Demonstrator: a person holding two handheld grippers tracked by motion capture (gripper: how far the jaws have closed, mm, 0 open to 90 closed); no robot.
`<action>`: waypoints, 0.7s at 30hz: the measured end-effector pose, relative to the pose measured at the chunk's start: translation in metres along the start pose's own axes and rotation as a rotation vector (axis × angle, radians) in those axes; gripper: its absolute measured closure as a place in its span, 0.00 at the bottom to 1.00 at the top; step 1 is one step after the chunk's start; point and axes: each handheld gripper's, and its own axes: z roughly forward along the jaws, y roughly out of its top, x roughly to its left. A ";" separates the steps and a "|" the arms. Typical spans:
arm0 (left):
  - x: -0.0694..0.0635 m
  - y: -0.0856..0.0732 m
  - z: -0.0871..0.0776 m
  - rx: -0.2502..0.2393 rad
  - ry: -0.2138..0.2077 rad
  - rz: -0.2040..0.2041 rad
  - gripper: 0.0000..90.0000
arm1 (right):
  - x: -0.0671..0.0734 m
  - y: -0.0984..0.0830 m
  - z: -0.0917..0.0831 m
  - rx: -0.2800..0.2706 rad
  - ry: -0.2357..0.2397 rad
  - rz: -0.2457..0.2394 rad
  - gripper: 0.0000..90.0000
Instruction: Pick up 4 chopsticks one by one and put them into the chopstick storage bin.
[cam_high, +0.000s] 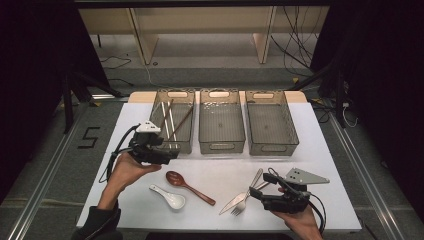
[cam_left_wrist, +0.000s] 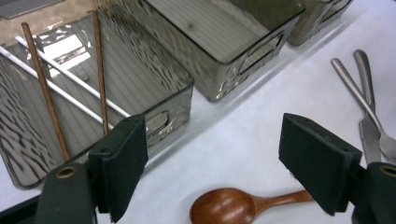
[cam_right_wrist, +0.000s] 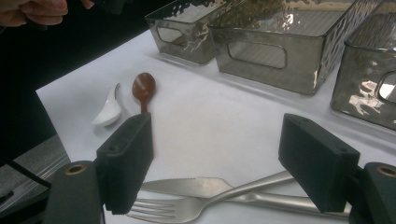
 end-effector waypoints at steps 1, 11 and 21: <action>-0.001 -0.002 0.000 -0.002 -0.001 -0.001 0.26 | 0.000 0.000 0.000 0.000 -0.001 0.001 0.30; -0.002 -0.018 0.002 0.043 -0.014 0.021 0.25 | -0.001 0.001 -0.001 -0.006 -0.004 -0.002 0.30; -0.001 -0.029 0.001 0.101 -0.027 0.047 0.24 | 0.000 0.002 0.003 0.000 0.001 -0.007 0.30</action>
